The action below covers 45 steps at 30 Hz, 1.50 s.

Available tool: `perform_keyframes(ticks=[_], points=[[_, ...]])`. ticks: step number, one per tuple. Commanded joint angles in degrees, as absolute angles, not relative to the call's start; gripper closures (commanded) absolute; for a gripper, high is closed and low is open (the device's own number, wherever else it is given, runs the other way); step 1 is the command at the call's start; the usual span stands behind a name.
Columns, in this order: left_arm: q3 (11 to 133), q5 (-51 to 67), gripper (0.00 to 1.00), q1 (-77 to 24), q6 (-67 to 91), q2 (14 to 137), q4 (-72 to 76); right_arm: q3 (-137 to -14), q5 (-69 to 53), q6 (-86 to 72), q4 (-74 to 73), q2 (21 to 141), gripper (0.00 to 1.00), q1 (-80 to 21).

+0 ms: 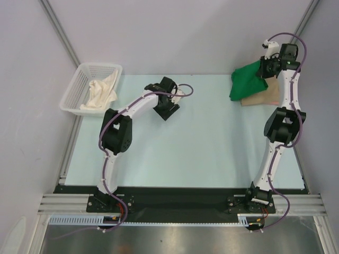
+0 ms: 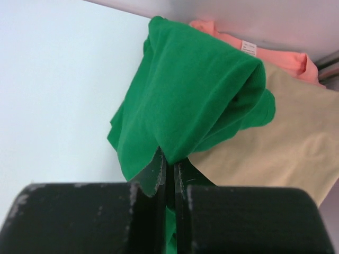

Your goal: Fold and stack the t-shirts

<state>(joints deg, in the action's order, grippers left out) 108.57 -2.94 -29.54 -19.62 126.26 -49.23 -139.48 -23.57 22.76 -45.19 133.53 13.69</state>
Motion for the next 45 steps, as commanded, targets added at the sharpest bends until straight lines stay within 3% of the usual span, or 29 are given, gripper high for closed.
perform_keyframes(ticks=[1, 45], points=[[109.16, -4.83, 0.32, -31.02, -21.09, 125.51, -48.87, -142.91, -24.61, 25.13, -44.12, 133.77, 1.0, 14.76], [109.78, -9.23, 0.32, -36.3, -22.68, 128.5, -48.69, -147.22, -2.9, 26.98, -28.39, 143.0, 1.0, 19.78]])
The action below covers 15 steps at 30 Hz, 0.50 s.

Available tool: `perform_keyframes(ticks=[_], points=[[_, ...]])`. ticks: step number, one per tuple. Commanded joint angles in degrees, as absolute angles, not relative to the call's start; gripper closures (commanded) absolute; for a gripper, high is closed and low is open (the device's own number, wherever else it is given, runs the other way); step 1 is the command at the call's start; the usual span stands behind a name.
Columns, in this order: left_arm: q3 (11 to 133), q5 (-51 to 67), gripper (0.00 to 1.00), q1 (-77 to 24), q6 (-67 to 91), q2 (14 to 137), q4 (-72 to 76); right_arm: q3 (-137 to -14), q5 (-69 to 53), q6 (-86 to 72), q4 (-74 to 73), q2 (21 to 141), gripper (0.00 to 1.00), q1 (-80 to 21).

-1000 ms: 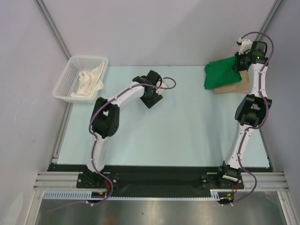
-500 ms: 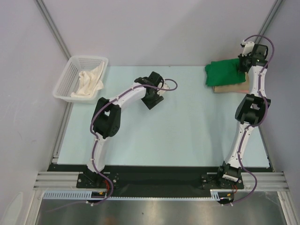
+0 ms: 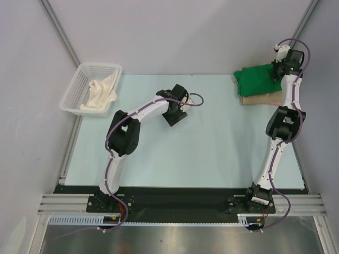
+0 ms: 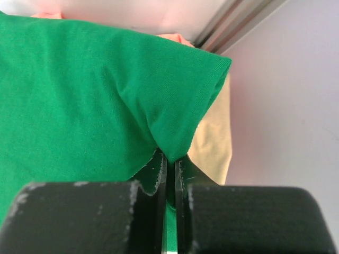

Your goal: Fold and stack the t-shirts

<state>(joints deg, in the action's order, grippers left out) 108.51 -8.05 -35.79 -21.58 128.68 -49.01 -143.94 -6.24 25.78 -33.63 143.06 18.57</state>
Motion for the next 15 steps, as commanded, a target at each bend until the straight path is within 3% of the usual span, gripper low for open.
perform_keyframes(ticks=[1, 8, 10, 11, 15], points=[[109.69, -9.32, 0.32, -36.3, -22.68, 128.5, -48.69, -147.13, -2.81, 26.63, -28.3, 143.09, 1.0, 19.69], [109.16, -10.19, 0.31, -36.39, -22.85, 128.06, -48.52, -145.38, -0.09, 26.81, -26.11, 142.83, 0.99, 18.63], [108.99, -10.37, 0.31, -36.39, -22.85, 127.79, -48.43, -143.97, 2.63, 26.63, -24.18, 142.12, 0.82, 18.37], [108.81, -10.37, 0.31, -36.39, -22.85, 127.71, -48.34, -142.66, 3.16, 26.46, -23.56, 140.99, 0.62, 18.11], [108.81, -10.2, 0.31, -36.39, -22.68, 127.18, -48.08, -140.37, 3.87, 24.36, -23.2, 137.48, 0.33, 17.49]])
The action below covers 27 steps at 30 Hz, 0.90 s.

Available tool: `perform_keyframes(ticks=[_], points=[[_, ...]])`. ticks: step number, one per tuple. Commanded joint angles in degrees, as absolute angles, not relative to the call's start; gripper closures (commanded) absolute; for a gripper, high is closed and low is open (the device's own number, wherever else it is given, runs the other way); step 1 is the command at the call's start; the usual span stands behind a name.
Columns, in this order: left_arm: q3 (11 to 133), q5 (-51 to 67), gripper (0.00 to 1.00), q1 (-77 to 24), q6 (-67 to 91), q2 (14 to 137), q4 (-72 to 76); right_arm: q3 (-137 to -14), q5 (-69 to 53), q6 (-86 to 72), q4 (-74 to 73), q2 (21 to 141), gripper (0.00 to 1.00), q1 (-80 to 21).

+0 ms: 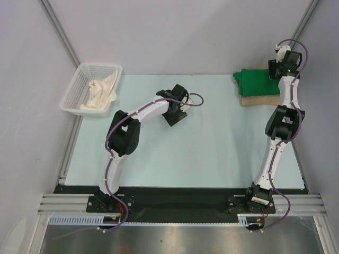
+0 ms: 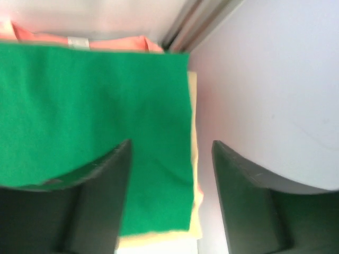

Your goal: Fold and stack the t-shirts

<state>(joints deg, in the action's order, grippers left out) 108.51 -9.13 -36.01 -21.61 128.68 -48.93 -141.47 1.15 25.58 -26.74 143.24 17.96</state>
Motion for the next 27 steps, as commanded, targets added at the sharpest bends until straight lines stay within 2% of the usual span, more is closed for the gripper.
perform_keyframes(ticks=[1, 2, 4, 5, 7, 9, 11, 13, 15, 17, 19, 26, 27], points=[[108.98, -10.2, 0.3, -36.39, -22.5, 126.92, -47.9, -139.84, 3.78, 23.91, -23.46, 136.24, 0.27, 17.32], [109.42, -10.02, 0.3, -36.39, -22.24, 126.57, -47.64, -138.27, 3.69, 23.3, -23.64, 135.1, 0.2, 16.62], [110.12, -10.19, 0.28, -36.39, -21.8, 126.12, -47.29, -135.9, 3.08, 21.55, -23.56, 130.36, 0.17, 15.82], [110.65, -10.37, 0.24, -36.39, -21.45, 125.69, -46.94, -133.62, 2.55, 21.1, -22.6, 128.25, 0.0, 15.21], [112.76, -10.72, 0.2, -36.39, -21.1, 125.07, -46.5, -122.47, 1.06, 21.27, -16.2, 119.24, 0.0, 12.75], [115.64, -10.72, 0.11, -36.39, -20.13, 124.28, -45.62, -110.91, -3.04, 21.36, -9.27, 112.71, 0.0, 10.56], [118.63, -10.81, 0.01, -36.21, -19.16, 123.66, -44.92, -105.67, -6.05, 19.52, -7.39, 105.84, 0.0, 6.61], [120.49, -11.68, 0.0, -36.04, -18.03, 123.31, -44.21, -103.46, -10.45, 16.54, -10.35, 103.02, 0.0, 2.84], [122.69, -11.34, 0.0, -35.42, -17.75, 122.87, -44.03, -103.62, -16.13, 7.15, -16.4, 102.92, 0.0, 1.59], [124.27, -10.29, 0.0, -34.81, -15.48, 122.35, -43.95, -97.15, -20.28, -2.06, -14.26, 100.39, 0.0, 0.18], [124.54, -8.97, 0.0, -33.05, -10.84, 120.77, -44.47, -90.29, -21.27, -3.6, -12.14, 97.75, 0.01, -2.0], [112.43, -7.74, 0.0, -25.85, 7.11, 110.05, -41.06, -79.55, 4.09, -7.38, -11.34, 94.04, 0.0, -9.4], [107.19, -6.6, 0.0, -24.53, 8.08, 108.47, -39.04, -77.71, 9.0, -7.38, -9.42, 93.87, 0.0, -10.45]])
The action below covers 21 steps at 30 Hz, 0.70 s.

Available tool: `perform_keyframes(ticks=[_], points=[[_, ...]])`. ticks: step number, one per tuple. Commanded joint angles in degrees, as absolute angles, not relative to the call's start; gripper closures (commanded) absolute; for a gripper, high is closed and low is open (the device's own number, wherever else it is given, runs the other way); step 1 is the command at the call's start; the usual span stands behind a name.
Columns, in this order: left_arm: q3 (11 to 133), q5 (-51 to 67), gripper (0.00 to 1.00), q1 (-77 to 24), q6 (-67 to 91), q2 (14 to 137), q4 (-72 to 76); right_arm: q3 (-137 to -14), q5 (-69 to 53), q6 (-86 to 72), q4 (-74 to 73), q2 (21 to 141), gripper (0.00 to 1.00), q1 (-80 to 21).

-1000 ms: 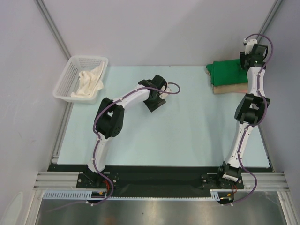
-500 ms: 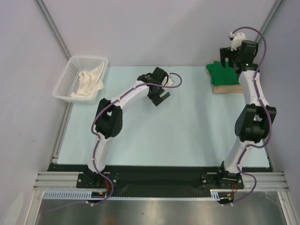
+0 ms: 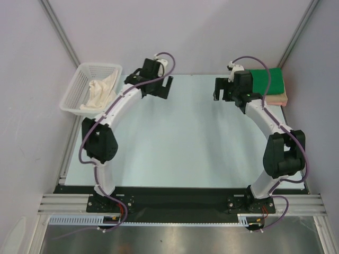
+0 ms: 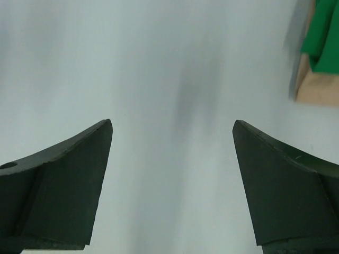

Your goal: Fold and stack the t-shirts

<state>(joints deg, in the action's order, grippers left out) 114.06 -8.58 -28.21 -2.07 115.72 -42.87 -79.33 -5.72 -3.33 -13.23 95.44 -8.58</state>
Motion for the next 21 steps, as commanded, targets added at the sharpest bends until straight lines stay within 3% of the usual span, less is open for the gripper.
perform_keyframes(ticks=[1, 5, 10, 12, 21], points=[[103.66, -6.16, 0.0, -23.91, 9.57, 106.37, -36.15, -77.09, 11.31, -7.3, -8.36, 93.87, 0.0, -11.15], [86.95, -7.47, 0.0, -22.85, 7.13, 98.27, -15.86, -76.02, 18.09, -6.5, -5.8, 94.48, 0.0, -14.23], [92.81, -15.35, 0.0, -23.55, 2.65, 102.74, -20.39, -78.57, 22.85, -7.12, -8.44, 96.24, 0.0, -17.57], [90.1, -17.74, 0.0, -25.74, -3.74, 100.39, -15.77, -78.05, 23.29, -6.77, -7.39, 96.24, 0.0, -18.1], [94.22, -10.82, 0.0, -24.09, -5.81, 101.34, -19.77, -79.36, 26.54, -2.21, -7.65, 99.22, 0.0, -20.48]])
